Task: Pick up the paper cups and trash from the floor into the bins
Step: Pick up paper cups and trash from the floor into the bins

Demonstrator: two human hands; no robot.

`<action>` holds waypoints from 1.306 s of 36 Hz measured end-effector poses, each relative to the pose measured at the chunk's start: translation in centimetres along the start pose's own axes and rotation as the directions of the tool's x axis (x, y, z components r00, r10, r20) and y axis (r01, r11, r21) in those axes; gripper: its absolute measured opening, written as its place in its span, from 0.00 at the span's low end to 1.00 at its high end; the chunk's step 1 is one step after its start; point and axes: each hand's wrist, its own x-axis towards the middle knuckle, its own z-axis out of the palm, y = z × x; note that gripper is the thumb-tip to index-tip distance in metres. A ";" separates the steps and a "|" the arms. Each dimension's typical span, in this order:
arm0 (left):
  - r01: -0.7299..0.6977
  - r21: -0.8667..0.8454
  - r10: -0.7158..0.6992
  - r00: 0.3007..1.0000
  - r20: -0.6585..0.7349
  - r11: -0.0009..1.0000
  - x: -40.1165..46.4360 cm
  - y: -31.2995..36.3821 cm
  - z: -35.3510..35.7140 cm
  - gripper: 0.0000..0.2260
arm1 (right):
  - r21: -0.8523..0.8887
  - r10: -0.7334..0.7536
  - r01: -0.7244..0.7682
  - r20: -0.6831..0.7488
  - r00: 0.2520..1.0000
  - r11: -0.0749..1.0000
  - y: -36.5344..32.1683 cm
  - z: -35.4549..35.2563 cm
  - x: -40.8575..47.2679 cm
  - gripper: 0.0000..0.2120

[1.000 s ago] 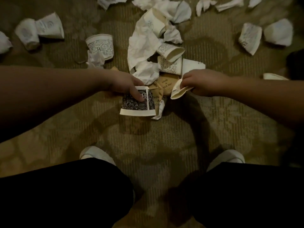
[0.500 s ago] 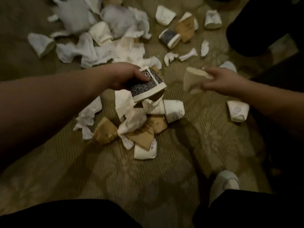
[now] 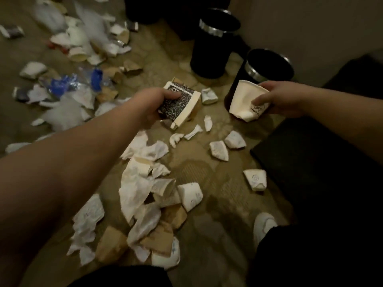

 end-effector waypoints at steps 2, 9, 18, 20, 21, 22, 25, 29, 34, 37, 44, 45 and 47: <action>-0.034 -0.013 0.034 0.999 -0.009 0.999 1.7 1.3 2.1 0.11 | 0.001 -0.017 0.018 -0.022 1.000 1.000 -0.6 -3.0 1.1 0.27; -0.099 0.010 0.100 0.995 -0.032 0.995 5.8 6.3 10.9 0.10 | -0.096 -0.084 0.075 -0.100 0.991 0.993 -4.1 -13.1 3.7 0.24; -0.154 0.028 0.156 0.984 -0.086 0.988 12.0 12.9 19.6 0.11 | -0.108 -0.138 0.125 -0.118 0.983 0.986 -7.0 -21.6 8.8 0.22; -0.143 0.020 0.144 0.984 -0.103 0.990 13.6 13.4 21.5 0.11 | -0.133 -0.119 0.103 -0.118 0.986 0.986 -7.1 -22.4 9.9 0.22; -0.139 0.018 0.140 0.985 -0.104 0.990 14.5 13.7 22.7 0.11 | -0.163 -0.105 0.085 -0.124 0.987 0.983 -6.9 -23.0 10.9 0.22; -0.135 0.014 0.136 0.984 -0.112 0.991 15.6 14.0 23.7 0.11 | -0.185 -0.090 0.067 -0.116 0.989 0.980 -6.7 -23.7 12.2 0.22; -0.123 0.005 0.122 0.983 -0.134 0.992 18.4 14.4 26.3 0.11 | -0.253 -0.059 0.026 -0.124 0.991 0.967 -6.8 -25.2 15.1 0.22; -0.114 0.003 0.113 0.979 -0.171 0.993 21.6 14.3 29.4 0.10 | -0.322 -0.029 -0.014 -0.128 0.991 0.947 -6.1 -26.2 18.7 0.22; -0.083 0.025 0.086 0.974 -0.207 0.996 24.8 14.0 32.2 0.07 | -0.384 -0.019 -0.024 -0.106 0.994 0.923 -4.7 -26.8 22.5 0.21; -0.071 0.052 0.080 0.972 -0.220 0.996 26.1 13.7 33.5 0.09 | -0.407 -0.052 0.004 -0.107 0.993 0.914 -4.1 -27.1 24.1 0.19; -0.028 0.087 0.045 0.979 -0.197 0.996 27.3 13.7 35.0 0.21 | -0.523 -0.058 0.020 -0.057 0.997 0.852 -3.1 -27.0 24.8 0.27; -0.008 0.099 0.026 0.983 -0.181 0.995 27.3 13.6 35.0 0.25 | -0.537 -0.059 0.027 -0.043 0.997 0.843 -3.0 -27.0 24.9 0.28; 0.014 0.123 0.008 0.984 -0.177 0.992 27.2 13.3 34.6 0.27 | -0.571 -0.063 0.034 -0.032 0.998 0.820 -2.8 -27.0 24.8 0.29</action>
